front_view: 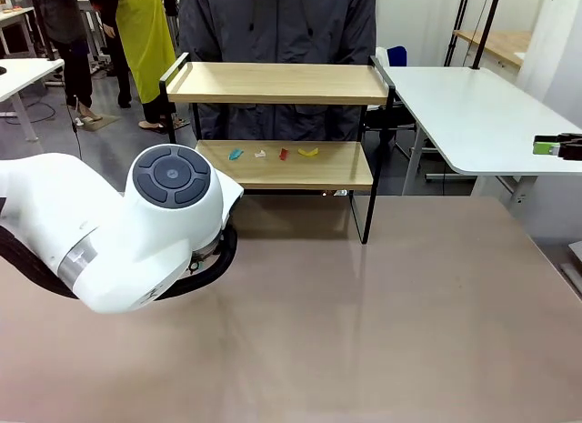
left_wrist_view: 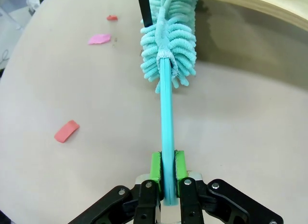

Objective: Clean the shelf.
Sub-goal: Clean the specific section of the Shelf indicated by the human with the Duster.

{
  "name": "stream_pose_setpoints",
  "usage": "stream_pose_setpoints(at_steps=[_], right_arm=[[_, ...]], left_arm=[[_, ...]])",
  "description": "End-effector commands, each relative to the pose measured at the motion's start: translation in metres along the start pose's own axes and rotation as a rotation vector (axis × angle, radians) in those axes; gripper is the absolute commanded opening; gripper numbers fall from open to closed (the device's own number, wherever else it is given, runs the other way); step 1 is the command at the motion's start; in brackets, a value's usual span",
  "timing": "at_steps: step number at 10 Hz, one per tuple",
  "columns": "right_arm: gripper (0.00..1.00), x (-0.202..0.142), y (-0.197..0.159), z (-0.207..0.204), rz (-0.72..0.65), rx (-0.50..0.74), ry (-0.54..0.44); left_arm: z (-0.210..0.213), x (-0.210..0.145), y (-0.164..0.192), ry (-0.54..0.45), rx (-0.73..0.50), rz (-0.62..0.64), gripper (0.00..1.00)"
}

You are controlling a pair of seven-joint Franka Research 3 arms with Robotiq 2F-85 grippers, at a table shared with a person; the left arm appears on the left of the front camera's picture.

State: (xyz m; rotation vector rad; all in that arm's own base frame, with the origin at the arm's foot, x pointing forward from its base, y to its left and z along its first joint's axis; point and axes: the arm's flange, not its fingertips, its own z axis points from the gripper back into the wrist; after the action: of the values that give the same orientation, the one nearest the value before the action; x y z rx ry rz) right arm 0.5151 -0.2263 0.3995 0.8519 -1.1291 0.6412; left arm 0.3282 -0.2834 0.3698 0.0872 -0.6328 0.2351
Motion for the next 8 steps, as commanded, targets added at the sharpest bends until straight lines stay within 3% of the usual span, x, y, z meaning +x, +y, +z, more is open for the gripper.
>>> stream_pose_setpoints(at_steps=[1, 3, 6, 8], right_arm=[[1.00, 0.002, 0.002, -0.002, 0.004, -0.004, 0.001], [1.00, 0.002, 0.002, -0.002, 0.004, -0.004, 0.001], [1.00, 0.002, 0.002, -0.002, 0.004, -0.004, 0.001], [1.00, 0.002, 0.002, -0.002, 0.004, -0.004, 0.001]], left_arm=[[0.002, 0.001, 0.000, -0.006, -0.002, 0.008, 0.14], [0.020, 0.008, 0.019, -0.043, -0.106, 0.074, 0.14], [0.036, 0.017, 0.067, -0.015, -0.362, 0.067, 0.14], [0.037, 0.022, 0.091, -0.004, -0.444, 0.022, 0.14]])
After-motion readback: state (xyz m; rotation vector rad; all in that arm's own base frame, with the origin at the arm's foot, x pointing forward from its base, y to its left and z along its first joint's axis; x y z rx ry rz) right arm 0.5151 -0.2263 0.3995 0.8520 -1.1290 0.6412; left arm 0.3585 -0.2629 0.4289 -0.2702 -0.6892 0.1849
